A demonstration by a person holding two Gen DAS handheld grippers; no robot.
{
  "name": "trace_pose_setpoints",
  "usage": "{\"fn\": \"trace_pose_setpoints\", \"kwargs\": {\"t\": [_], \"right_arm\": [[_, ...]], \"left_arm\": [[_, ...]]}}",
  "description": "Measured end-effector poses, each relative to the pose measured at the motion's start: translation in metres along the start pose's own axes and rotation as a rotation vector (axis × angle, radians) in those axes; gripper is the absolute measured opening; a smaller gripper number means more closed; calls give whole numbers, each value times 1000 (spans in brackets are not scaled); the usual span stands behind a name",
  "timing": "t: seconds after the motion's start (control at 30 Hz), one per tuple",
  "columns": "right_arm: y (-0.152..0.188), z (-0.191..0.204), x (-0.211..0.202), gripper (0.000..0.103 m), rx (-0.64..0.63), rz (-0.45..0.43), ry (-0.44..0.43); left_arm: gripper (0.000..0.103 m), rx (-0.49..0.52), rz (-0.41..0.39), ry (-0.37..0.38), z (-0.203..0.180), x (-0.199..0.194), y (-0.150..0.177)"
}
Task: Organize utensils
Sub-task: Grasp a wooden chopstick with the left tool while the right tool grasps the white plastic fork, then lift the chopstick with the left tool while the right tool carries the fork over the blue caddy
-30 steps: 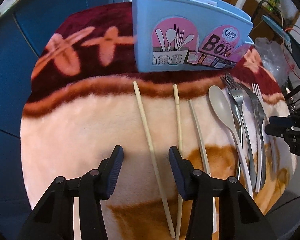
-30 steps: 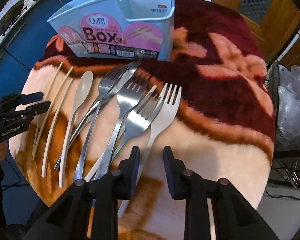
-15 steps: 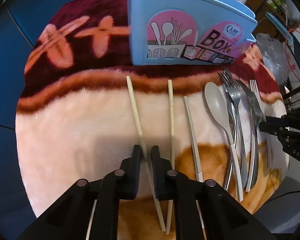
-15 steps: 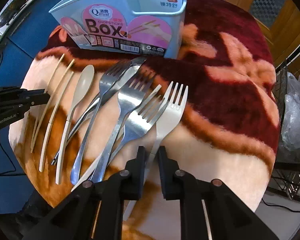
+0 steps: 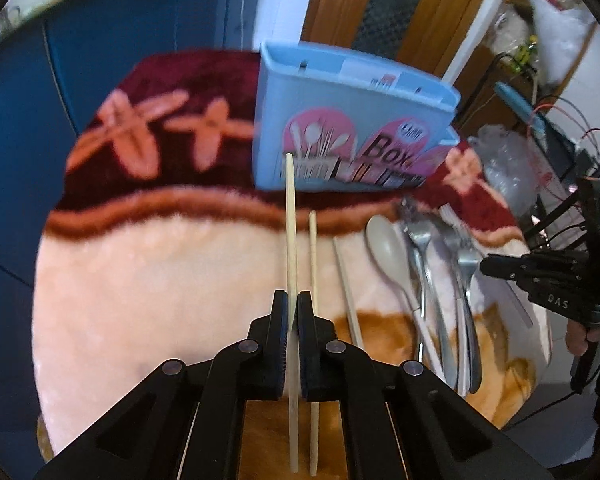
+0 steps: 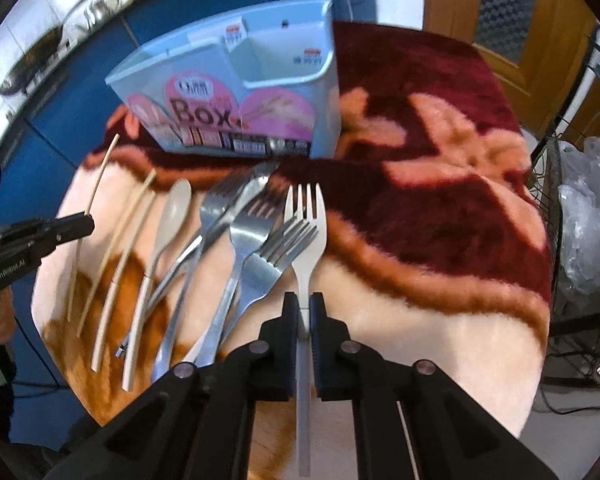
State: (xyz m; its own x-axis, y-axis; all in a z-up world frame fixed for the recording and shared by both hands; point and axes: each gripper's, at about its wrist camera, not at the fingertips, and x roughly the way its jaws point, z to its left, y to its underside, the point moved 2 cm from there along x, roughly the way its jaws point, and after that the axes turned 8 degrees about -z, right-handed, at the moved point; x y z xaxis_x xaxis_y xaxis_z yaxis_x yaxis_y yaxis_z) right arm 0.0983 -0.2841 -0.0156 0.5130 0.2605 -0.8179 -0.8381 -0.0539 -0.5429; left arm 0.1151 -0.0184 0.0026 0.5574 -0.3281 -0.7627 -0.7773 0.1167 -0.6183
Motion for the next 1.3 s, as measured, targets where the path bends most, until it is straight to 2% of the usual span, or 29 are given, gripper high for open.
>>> {"fn": "trace_pose_setpoints", "kwargs": {"t": [0.17, 0.43, 0.7, 0.87, 1.07, 1.17, 1.3], "right_arm": [[17, -7, -13, 8, 66, -62, 8], [40, 7, -8, 8, -1, 20, 81], [25, 16, 8, 10, -62, 56, 139], [11, 22, 20, 14, -103, 112, 185], [-2, 24, 29, 17, -81, 167, 233], [-4, 29, 30, 16, -92, 146, 264], [1, 38, 19, 15, -95, 58, 309]], "left_arm": [[4, 21, -88, 14, -4, -13, -6], [4, 24, -153, 33, 3, -26, -6], [4, 41, -171, 40, 11, -20, -5], [4, 58, -189, 81, 14, -19, -5], [4, 83, -224, 156, 19, -20, -7], [4, 98, -233, 177, 19, -21, -8], [4, 106, -257, 194, 19, -27, -10]]}}
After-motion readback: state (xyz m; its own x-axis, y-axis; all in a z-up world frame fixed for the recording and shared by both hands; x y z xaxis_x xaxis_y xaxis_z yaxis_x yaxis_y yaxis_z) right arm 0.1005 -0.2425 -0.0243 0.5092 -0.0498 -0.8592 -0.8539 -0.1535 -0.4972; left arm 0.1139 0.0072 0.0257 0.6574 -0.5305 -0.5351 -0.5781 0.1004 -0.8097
